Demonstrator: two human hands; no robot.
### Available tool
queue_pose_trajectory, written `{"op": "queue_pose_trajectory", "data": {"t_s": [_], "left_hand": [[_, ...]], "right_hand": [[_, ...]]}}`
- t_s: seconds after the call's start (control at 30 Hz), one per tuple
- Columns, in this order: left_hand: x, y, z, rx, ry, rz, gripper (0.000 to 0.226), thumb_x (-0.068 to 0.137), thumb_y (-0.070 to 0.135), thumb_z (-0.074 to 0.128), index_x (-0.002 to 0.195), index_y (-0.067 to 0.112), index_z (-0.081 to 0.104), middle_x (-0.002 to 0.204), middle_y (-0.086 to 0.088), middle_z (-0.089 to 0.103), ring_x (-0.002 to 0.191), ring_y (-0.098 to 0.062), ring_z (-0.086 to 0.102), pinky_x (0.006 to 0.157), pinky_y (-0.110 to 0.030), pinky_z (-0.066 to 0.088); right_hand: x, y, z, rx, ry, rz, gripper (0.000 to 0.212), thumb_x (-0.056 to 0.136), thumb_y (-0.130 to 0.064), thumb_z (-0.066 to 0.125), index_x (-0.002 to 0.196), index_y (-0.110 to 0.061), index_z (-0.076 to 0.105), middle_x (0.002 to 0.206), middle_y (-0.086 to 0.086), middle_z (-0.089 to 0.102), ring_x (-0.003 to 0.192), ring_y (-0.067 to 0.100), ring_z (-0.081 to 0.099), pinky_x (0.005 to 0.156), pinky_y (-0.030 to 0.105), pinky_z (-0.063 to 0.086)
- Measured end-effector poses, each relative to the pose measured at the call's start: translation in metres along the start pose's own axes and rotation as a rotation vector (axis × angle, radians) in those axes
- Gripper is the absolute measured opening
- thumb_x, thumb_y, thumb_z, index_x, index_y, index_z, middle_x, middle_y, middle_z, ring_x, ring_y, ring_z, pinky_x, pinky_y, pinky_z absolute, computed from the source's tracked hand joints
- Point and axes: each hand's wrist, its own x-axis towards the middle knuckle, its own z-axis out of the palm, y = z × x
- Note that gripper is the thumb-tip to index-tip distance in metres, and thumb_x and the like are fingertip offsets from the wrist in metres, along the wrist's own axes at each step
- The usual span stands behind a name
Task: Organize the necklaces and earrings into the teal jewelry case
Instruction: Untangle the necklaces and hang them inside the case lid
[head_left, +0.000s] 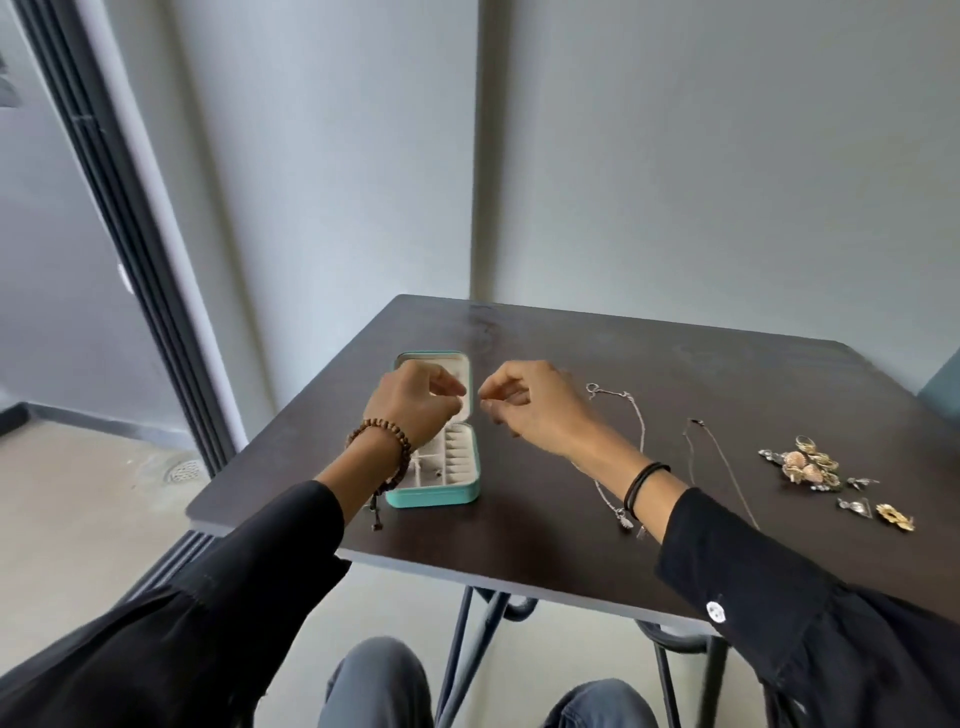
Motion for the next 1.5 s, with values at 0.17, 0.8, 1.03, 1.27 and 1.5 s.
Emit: {"op": "queue_pose_trajectory", "data": {"t_s": [0.17,0.8,1.03,1.27,1.5], "left_hand": [[-0.018,-0.029,-0.024,0.080,0.025,-0.078,0.019,0.083,0.015,0.072,0.100,0.022,0.075,0.103,0.002,0.072,0.094,-0.015,0.065,0.078,-0.026,0.046],[-0.026,-0.068,-0.031,-0.076,-0.025,-0.207,0.010,0.081,0.018,0.078,0.086,0.025,0.073,0.086,0.009,0.068,0.079,-0.009,0.066,0.061,-0.027,0.057],[-0.029,-0.054,-0.031,-0.004,0.097,-0.091,0.008,0.088,0.021,0.069,0.092,0.027,0.072,0.096,0.006,0.071,0.087,-0.011,0.065,0.080,-0.027,0.051],[-0.038,0.004,-0.046,-0.500,-0.093,0.023,0.047,0.102,0.048,0.044,0.100,0.013,0.075,0.089,-0.003,0.078,0.077,-0.012,0.069,0.078,-0.032,0.050],[-0.039,0.040,-0.060,-0.527,-0.129,0.063,0.049,0.095,0.052,0.054,0.097,0.008,0.074,0.074,-0.003,0.069,0.071,-0.013,0.069,0.081,-0.033,0.045]], "right_hand": [[-0.006,-0.020,0.024,-0.145,-0.149,-0.116,0.014,0.088,-0.016,0.076,0.102,-0.020,0.076,0.097,-0.005,0.075,0.087,0.008,0.068,0.081,0.021,0.054],[-0.015,-0.048,0.056,-0.644,-0.291,-0.435,0.028,0.094,-0.011,0.054,0.111,-0.023,0.073,0.116,-0.002,0.067,0.109,0.025,0.061,0.074,0.037,0.048],[-0.011,-0.038,0.049,-0.168,-0.090,-0.224,0.006,0.086,-0.025,0.069,0.087,-0.030,0.071,0.088,-0.012,0.074,0.083,0.009,0.069,0.079,0.039,0.059],[-0.010,-0.058,-0.001,0.328,0.023,-0.085,0.006,0.086,-0.011,0.076,0.090,-0.016,0.074,0.085,0.004,0.077,0.081,0.015,0.074,0.075,0.029,0.060],[-0.017,-0.065,-0.040,0.579,0.049,-0.034,0.007,0.090,-0.008,0.071,0.096,-0.005,0.071,0.082,0.011,0.074,0.077,0.020,0.072,0.077,0.031,0.059]]}}
